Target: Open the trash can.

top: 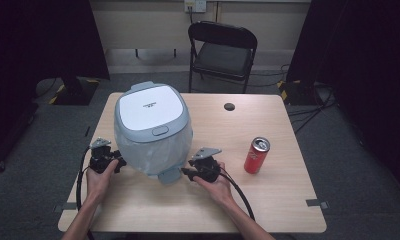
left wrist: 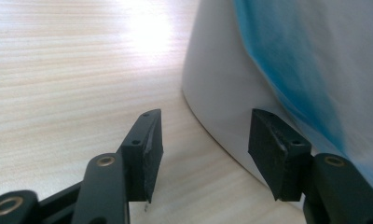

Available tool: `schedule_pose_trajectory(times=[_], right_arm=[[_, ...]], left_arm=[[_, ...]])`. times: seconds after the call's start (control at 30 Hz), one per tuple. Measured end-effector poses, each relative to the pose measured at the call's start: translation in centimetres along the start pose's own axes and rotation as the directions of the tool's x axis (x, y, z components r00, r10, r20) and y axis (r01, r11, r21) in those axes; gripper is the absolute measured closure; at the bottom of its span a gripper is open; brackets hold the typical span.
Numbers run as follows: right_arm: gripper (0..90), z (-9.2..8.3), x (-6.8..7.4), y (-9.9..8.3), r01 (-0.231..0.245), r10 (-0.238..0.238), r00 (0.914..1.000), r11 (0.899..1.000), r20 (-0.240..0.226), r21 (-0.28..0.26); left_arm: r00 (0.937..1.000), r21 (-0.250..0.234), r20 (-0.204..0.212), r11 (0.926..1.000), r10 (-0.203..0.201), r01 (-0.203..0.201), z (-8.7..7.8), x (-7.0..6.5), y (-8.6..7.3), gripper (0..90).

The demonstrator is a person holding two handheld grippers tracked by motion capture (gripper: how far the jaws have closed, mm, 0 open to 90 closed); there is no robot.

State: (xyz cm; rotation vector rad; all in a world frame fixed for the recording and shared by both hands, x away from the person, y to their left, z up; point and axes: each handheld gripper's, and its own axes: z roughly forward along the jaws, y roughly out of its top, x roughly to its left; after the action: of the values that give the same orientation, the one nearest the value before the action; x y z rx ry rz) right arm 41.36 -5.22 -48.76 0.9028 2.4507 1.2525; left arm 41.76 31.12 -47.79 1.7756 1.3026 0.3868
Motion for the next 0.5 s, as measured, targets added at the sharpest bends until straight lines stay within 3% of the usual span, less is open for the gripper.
schedule_pose_trajectory(times=[0.1, 0.13, 0.17, 0.2, 0.23, 0.27, 0.3, 0.33, 0.4, 0.5], right_arm=[[51.7, -0.6, -1.9, 0.5, 0.000, 0.000, 0.9974, 1.000, 0.072, 0.000], [51.7, -0.6, -1.9, 0.5, 0.000, 0.000, 0.9974, 1.000, 0.072, 0.000], [48.6, -0.9, -3.1, 1.2, -0.009, 0.011, 0.9918, 1.000, 0.127, -0.012], [48.6, -0.9, -3.1, 1.2, -0.009, 0.011, 0.9918, 1.000, 0.127, -0.012], [47.1, -0.8, -4.4, 1.9, -0.025, 0.030, 0.9842, 0.999, 0.175, -0.029], [47.1, -0.8, -4.4, 1.9, -0.025, 0.030, 0.9842, 0.999, 0.175, -0.029], [45.6, -0.3, -5.8, 2.5, -0.049, 0.057, 0.9770, 0.998, 0.205, -0.043], [45.6, -0.3, -5.8, 2.5, -0.049, 0.057, 0.9770, 0.998, 0.205, -0.043], [44.8, 0.6, -7.2, 3.3, -0.082, 0.094, 0.9731, 0.995, 0.210, -0.064], [43.3, 1.2, -7.7, 4.2, -0.088, 0.103, 0.9708, 0.993, 0.217, -0.076]], left_arm=[[0.9997, 0.001, 0.004, 0.9997, 0.023, -0.023, 0.4, 0.1, 0.4, 48.4], [0.9997, 0.001, 0.004, 0.9997, 0.023, -0.023, 0.4, 0.1, 0.4, 47.6], [0.9998, -0.009, -0.001, 0.9998, 0.019, -0.019, 0.8, 0.1, 0.7, 47.7], [0.9998, -0.009, -0.001, 0.9998, 0.019, -0.019, 0.8, 0.1, 0.7, 47.9], [1.0000, -0.020, 0.007, 0.9998, 0.000, 0.000, 1.2, 0.2, 0.7, 48.3], [1.0000, -0.020, 0.007, 0.9998, 0.000, 0.000, 1.2, 0.2, 0.7, 48.3], [0.9998, -0.018, 0.020, 0.9998, -0.002, 0.002, 1.6, 0.4, 1.0, 48.0], [0.9998, -0.018, 0.020, 0.9998, -0.002, 0.002, 1.6, 0.4, 1.0, 47.6], [0.9995, -0.009, 0.014, 0.9995, 0.029, -0.029, 2.2, 0.4, 1.8, 47.5], [0.9992, -0.013, 0.033, 0.9996, 0.024, -0.024, 2.9, 0.7, 2.3, 47.6]])
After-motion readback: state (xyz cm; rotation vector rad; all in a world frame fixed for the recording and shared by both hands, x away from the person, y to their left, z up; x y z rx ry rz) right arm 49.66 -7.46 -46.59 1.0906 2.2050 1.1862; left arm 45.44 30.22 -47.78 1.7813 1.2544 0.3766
